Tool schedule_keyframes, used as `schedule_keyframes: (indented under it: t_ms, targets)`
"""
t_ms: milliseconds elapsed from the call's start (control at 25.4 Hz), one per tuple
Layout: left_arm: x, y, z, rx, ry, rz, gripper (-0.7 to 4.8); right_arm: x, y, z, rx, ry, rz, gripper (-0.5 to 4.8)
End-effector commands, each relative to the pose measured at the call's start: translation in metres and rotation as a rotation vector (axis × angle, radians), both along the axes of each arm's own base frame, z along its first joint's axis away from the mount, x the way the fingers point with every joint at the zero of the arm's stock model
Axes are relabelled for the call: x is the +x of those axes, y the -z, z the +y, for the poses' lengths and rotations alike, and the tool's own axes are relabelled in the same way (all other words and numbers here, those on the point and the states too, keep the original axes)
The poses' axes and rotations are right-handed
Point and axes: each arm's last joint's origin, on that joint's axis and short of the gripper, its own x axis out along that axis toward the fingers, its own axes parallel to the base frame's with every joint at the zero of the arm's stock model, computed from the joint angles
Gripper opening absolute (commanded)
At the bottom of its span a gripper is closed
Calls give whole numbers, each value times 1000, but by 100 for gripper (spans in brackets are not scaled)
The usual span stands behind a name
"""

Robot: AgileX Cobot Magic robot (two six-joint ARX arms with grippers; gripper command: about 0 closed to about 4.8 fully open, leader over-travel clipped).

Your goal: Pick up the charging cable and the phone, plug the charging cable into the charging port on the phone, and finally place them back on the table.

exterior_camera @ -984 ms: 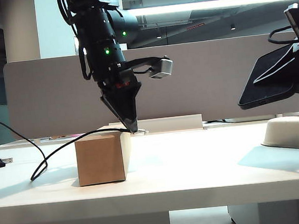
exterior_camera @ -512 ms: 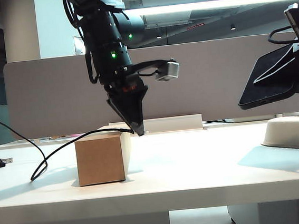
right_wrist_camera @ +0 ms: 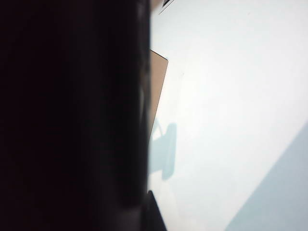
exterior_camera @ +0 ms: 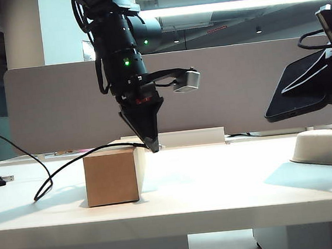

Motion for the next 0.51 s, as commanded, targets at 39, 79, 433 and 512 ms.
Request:
schedule_keyframes:
  t_ms: [39,79,433,512]
  targets:
    - [-2,0,0,10,-2,12,47,1,-7,0,0,-9,-50,-6]
    - [-2,0,1,11,-2,13,47,1,-7,0,0,-9,-50,-6]
    - [-2,-1,0,6,-6,8,-6,1,-7,0,1,-12,-51,-6]
    - [-2,-6,-3,-10,-51,8,-6,2,-8,0,1,-12,-60,-6]
